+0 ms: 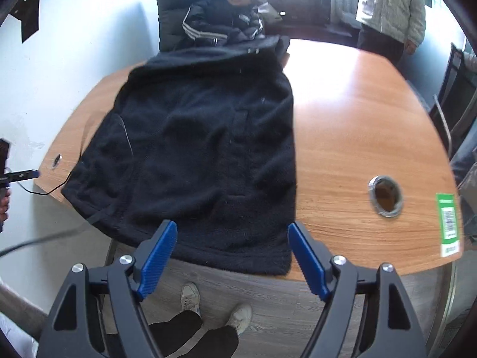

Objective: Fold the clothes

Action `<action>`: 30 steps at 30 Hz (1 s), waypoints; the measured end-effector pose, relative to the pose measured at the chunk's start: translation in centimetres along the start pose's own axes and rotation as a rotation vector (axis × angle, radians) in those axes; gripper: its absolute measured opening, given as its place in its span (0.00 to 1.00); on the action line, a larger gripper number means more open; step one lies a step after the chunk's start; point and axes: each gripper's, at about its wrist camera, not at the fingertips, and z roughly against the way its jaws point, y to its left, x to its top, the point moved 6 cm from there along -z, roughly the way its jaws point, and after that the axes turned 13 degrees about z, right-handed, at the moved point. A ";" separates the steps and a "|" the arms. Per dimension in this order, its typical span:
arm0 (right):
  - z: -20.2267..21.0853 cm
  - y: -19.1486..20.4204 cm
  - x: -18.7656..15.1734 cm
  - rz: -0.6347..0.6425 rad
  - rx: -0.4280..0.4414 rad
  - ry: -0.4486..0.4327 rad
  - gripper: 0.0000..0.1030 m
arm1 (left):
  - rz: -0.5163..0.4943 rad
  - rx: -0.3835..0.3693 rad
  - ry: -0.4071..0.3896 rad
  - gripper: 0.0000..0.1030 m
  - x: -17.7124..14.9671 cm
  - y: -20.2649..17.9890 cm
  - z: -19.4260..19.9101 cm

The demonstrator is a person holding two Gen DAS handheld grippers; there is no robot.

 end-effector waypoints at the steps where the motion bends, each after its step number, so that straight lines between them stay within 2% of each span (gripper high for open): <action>1: 1.7 -0.6 -0.2 -0.009 -0.017 0.005 0.78 | 0.042 0.084 -0.017 0.91 -1.0 2.4 3.3; 2: 3.4 -1.4 -0.7 -0.018 -0.036 0.016 0.78 | 0.101 0.175 -0.027 0.94 -2.4 5.3 6.8; 5: 6.3 -3.8 -1.9 0.010 -0.115 0.064 0.78 | 0.204 0.392 -0.026 0.95 -5.7 10.7 13.6; 6: 6.4 -4.2 -1.9 0.022 -0.123 0.069 0.78 | 0.192 0.406 -0.025 0.95 -6.0 10.8 14.3; 9: 5.4 -4.7 -1.4 0.049 -0.111 0.059 0.80 | 0.130 0.310 -0.073 1.00 -4.3 7.8 12.0; 11: 3.1 -4.0 -0.8 0.045 -0.053 0.042 0.80 | 0.120 0.174 -0.054 1.00 -2.1 4.7 6.3; 13: -0.1 -2.7 -0.1 0.038 0.001 0.029 0.80 | 0.077 0.040 -0.013 1.00 0.0 1.0 -0.9; 17: -4.3 -2.0 -0.5 0.045 0.024 0.049 0.79 | 0.008 -0.061 0.109 0.92 2.6 -4.0 -12.2; 18: -5.4 -1.8 -0.6 0.047 0.030 0.054 0.78 | -0.006 -0.082 0.132 0.92 3.2 -4.5 -13.5; 21: -8.5 -1.3 -0.9 0.051 0.047 0.069 0.77 | -0.045 -0.102 0.171 0.92 4.1 -5.5 -15.7; 24: -11.2 -1.0 -1.3 0.049 0.060 0.083 0.76 | -0.034 -0.074 0.195 0.92 3.9 -4.8 -17.2; 30: -11.6 -2.8 -3.3 -0.016 0.034 0.096 0.76 | -0.067 -0.104 0.207 1.00 3.6 -5.1 -17.1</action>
